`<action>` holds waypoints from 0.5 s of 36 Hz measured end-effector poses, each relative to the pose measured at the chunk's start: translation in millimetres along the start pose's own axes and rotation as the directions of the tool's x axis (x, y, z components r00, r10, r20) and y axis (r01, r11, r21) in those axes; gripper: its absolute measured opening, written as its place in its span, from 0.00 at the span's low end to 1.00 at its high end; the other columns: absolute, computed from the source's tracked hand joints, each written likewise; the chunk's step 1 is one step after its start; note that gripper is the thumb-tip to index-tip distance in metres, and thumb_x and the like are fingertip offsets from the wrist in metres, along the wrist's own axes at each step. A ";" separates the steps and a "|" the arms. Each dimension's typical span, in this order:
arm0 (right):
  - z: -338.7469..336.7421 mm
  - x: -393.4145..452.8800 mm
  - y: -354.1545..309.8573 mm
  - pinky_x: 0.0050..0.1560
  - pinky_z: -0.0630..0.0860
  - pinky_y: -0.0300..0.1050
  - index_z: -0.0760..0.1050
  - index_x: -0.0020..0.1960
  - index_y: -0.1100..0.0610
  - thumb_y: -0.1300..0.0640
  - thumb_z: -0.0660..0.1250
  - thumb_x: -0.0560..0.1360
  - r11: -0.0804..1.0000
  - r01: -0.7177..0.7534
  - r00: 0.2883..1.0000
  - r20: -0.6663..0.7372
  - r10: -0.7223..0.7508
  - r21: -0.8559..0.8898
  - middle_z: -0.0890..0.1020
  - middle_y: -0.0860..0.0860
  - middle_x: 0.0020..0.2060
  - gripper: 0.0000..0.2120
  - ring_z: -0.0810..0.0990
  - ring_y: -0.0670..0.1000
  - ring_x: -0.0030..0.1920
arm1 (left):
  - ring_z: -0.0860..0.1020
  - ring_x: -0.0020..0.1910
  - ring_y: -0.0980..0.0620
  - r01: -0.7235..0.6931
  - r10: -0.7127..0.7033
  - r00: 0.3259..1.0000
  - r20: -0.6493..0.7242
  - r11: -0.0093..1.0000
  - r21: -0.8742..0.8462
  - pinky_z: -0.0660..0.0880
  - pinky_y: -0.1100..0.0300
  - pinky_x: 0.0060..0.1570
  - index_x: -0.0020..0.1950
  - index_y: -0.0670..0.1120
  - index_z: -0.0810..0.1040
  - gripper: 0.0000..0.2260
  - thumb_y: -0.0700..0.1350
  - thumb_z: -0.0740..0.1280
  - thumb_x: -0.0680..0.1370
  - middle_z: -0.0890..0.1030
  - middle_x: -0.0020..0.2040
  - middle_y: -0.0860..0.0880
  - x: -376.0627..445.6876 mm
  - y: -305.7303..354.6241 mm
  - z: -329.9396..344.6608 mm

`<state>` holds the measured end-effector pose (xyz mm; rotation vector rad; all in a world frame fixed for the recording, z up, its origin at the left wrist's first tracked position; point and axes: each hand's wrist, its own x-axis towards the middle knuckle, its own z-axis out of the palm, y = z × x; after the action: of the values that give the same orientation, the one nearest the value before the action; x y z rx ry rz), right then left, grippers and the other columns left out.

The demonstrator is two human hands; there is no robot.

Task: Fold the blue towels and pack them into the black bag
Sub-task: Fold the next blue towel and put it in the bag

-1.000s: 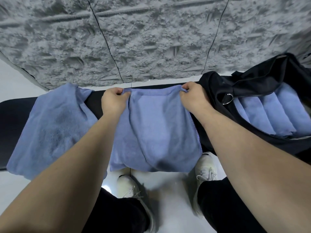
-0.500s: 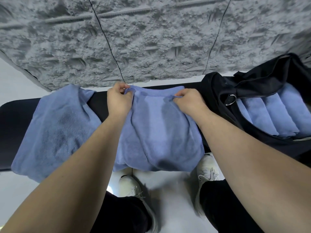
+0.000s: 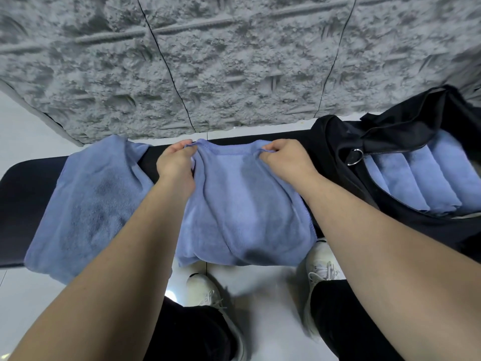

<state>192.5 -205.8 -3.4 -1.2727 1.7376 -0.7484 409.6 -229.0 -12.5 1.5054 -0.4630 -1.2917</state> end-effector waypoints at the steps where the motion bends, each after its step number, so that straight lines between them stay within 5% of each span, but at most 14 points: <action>1: 1.0 -1.3 -1.0 0.42 0.72 0.42 0.81 0.45 0.61 0.55 0.67 0.75 0.999 0.016 1.000 0.017 -0.016 -0.038 0.79 0.48 0.36 0.09 0.75 0.47 0.38 | 0.72 0.30 0.53 0.003 -0.003 1.000 -0.006 1.000 -0.014 0.73 0.61 0.36 0.44 0.45 0.78 0.07 0.34 0.67 0.78 0.76 0.31 0.48 -0.7 -0.3 0.3; 4: 3.6 -5.9 -3.7 0.39 0.70 0.43 0.81 0.46 0.64 0.55 0.64 0.75 0.995 0.053 0.994 0.103 -0.044 -0.088 0.76 0.50 0.35 0.12 0.72 0.47 0.37 | 0.76 0.34 0.52 -0.018 0.015 0.998 -0.053 0.999 -0.042 0.75 0.62 0.36 0.46 0.46 0.77 0.09 0.32 0.66 0.78 0.78 0.36 0.49 -3.1 -0.3 1.2; 7: 4.6 -11.3 -6.7 0.36 0.65 0.41 0.75 0.36 0.60 0.54 0.64 0.77 0.990 0.074 0.986 0.158 -0.054 -0.122 0.70 0.49 0.29 0.13 0.67 0.47 0.31 | 0.79 0.42 0.50 -0.046 0.042 0.996 -0.084 0.998 -0.048 0.80 0.59 0.46 0.47 0.48 0.77 0.11 0.31 0.66 0.77 0.79 0.44 0.48 -7.7 1.3 3.9; 13: 8.2 -10.9 -8.6 0.32 0.62 0.42 0.65 0.32 0.58 0.54 0.66 0.75 0.991 0.092 0.985 0.154 -0.076 -0.097 0.66 0.53 0.33 0.17 0.66 0.50 0.33 | 0.82 0.44 0.49 0.011 -0.012 0.994 0.106 1.000 0.006 0.79 0.55 0.54 0.51 0.45 0.78 0.10 0.31 0.68 0.77 0.82 0.46 0.46 -12.7 4.3 11.0; 17: 7.5 -10.3 -11.3 0.48 0.74 0.43 0.80 0.43 0.66 0.54 0.65 0.77 0.994 0.073 0.991 0.113 -0.064 -0.078 0.80 0.54 0.55 0.15 0.79 0.54 0.55 | 0.83 0.40 0.51 -0.029 0.008 0.976 0.217 0.995 0.092 0.81 0.58 0.46 0.47 0.44 0.80 0.08 0.31 0.67 0.77 0.85 0.41 0.48 -22.8 1.7 17.5; 18: 7.0 -9.9 -10.3 0.45 0.74 0.43 0.82 0.45 0.65 0.53 0.66 0.76 0.997 0.052 0.990 0.130 -0.045 -0.051 0.80 0.53 0.51 0.15 0.80 0.53 0.51 | 0.83 0.39 0.52 -0.045 0.012 0.972 0.234 0.989 0.138 0.80 0.58 0.45 0.47 0.45 0.81 0.08 0.32 0.68 0.77 0.85 0.40 0.48 -25.9 0.2 18.6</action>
<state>204.6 -199.4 4.6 -1.3741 1.6377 -0.6354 384.3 -216.5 2.6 1.4638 -0.7396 -1.4447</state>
